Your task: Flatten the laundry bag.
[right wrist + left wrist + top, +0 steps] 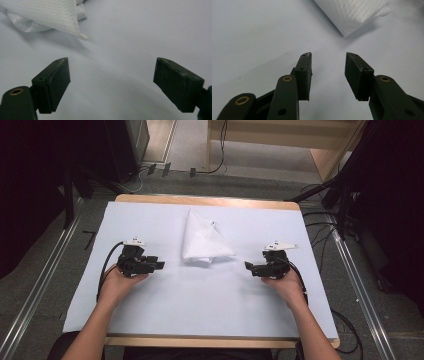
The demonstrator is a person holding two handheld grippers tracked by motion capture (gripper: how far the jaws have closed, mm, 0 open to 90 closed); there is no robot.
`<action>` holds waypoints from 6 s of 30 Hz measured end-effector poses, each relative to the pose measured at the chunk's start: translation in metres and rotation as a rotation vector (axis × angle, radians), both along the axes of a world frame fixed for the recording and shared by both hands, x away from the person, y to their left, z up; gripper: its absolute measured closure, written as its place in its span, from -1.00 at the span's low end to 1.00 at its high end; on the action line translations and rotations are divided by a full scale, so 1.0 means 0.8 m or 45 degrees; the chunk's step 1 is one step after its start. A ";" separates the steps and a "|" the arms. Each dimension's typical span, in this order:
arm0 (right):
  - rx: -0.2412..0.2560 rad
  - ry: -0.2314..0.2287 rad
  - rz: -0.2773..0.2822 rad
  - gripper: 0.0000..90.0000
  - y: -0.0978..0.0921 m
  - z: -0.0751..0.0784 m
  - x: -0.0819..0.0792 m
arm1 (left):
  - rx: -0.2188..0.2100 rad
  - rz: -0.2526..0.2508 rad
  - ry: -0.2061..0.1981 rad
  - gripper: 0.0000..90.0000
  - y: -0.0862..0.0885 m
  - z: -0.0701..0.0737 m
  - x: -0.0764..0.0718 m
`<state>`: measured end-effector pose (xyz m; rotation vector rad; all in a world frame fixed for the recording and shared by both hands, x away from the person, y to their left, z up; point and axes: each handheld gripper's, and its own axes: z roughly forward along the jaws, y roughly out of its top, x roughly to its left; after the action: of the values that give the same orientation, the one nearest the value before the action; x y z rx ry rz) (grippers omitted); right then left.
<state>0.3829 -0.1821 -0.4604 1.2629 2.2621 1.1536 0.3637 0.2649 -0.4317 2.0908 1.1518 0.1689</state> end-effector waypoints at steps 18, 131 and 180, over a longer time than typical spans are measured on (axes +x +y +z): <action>0.013 0.028 0.010 0.09 -0.008 0.004 -0.018 | 0.050 -0.068 0.044 -0.08 -0.024 -0.001 0.013; 0.047 0.065 0.289 0.98 0.174 0.053 0.082 | 0.012 -0.001 0.029 -0.14 -0.001 0.002 -0.007; 0.048 0.121 0.277 0.24 0.195 0.053 0.114 | -0.003 0.039 0.028 -0.14 0.014 0.004 -0.009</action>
<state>0.4740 -0.0261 -0.4181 1.1285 2.5097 1.2388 0.3562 0.2758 -0.4288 2.0782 1.1973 0.1591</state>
